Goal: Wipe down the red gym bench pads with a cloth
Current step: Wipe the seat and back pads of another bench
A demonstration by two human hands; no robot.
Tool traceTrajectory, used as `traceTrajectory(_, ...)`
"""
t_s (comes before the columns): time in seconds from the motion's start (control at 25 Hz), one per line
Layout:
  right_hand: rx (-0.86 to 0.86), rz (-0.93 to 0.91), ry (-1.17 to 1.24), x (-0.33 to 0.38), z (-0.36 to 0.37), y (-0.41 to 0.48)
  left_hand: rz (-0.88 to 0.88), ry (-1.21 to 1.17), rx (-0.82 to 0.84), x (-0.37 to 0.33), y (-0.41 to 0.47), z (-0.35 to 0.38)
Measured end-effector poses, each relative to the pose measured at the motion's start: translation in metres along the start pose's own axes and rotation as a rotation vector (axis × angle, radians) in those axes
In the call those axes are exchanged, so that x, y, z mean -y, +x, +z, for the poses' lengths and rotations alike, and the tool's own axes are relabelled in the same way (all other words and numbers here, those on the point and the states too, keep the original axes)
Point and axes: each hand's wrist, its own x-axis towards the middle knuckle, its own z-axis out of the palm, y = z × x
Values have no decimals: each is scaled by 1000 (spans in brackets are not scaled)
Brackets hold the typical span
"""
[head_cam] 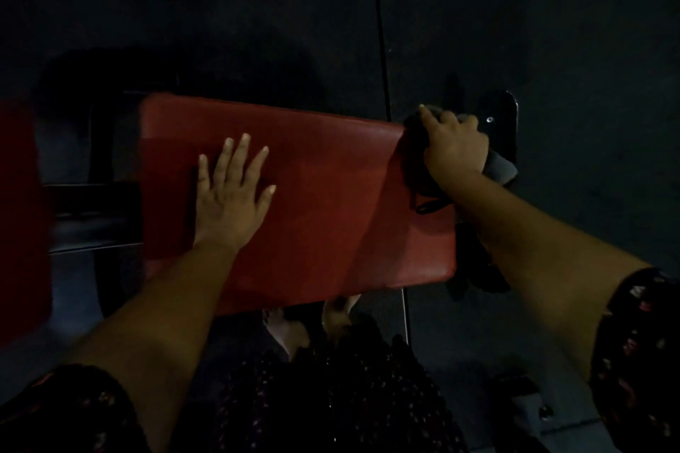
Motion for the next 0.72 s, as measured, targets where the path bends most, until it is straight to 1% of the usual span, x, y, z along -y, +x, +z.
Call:
traceTrajectory(0.08,-15,-88,-75,18,-8,6,-44,-53,15,11,-10,2)
traceTrajectory(0.12,-24,-161,-106,34,-13,10,-64,-87,23,17,-15,3)
traceTrajectory(0.24,-67,-397,-75,106,-30,16,-52,-157,26,26,-25,11)
traceTrajectory(0.4,-86,-505,-124,187,-45,23,-24,-205,-24,36,-28,10)
traceTrajectory(0.52,-138,-622,-109,236,-61,26,-98,-213,-20,55,-47,16)
traceTrajectory(0.6,-173,-708,-88,273,-65,20,-106,-202,-33,65,-62,20)
traceTrajectory(0.72,-200,-738,-100,312,-68,16,-101,-201,-16,75,-79,25)
